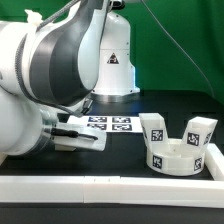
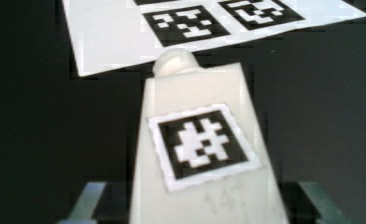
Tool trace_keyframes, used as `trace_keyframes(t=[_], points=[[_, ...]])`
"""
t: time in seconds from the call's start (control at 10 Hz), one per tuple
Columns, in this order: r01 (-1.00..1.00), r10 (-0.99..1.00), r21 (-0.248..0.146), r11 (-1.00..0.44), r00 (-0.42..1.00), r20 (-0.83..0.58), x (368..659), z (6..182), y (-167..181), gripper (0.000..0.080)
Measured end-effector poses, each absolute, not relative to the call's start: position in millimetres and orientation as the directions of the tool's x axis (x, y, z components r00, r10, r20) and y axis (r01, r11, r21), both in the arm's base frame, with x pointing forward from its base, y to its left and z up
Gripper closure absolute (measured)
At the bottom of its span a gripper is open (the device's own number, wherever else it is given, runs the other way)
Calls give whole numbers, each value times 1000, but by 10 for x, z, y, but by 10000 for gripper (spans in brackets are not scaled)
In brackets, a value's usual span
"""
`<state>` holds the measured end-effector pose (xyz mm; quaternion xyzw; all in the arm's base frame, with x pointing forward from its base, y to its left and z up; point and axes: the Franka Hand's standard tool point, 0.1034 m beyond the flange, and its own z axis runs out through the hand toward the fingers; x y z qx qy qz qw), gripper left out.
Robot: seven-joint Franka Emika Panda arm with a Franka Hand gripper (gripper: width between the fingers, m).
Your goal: Assemble stool
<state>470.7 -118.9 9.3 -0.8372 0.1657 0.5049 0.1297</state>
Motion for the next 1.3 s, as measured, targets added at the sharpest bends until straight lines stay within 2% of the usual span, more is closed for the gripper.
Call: trace_keyframes(t=[0.1, 0.3, 0.5, 1.0, 1.1, 1.2, 1.3], points=[[-390, -123, -80, -917, 469, -875, 4797, 227, -1154, 474], [-377, -110, -104, -921, 505, -856, 4906, 570, -1026, 474], [-360, -98, -122, -925, 535, -839, 5045, 1043, -891, 472], [-361, -120, -124, -924, 584, -803, 5144, 935, -976, 472], [-354, -126, -125, -927, 608, -784, 5214, 969, -972, 472], [-331, -162, -127, -935, 718, -678, 5431, 1049, -946, 472], [-325, -190, -136, -936, 792, -581, 5365, 1164, -846, 472]])
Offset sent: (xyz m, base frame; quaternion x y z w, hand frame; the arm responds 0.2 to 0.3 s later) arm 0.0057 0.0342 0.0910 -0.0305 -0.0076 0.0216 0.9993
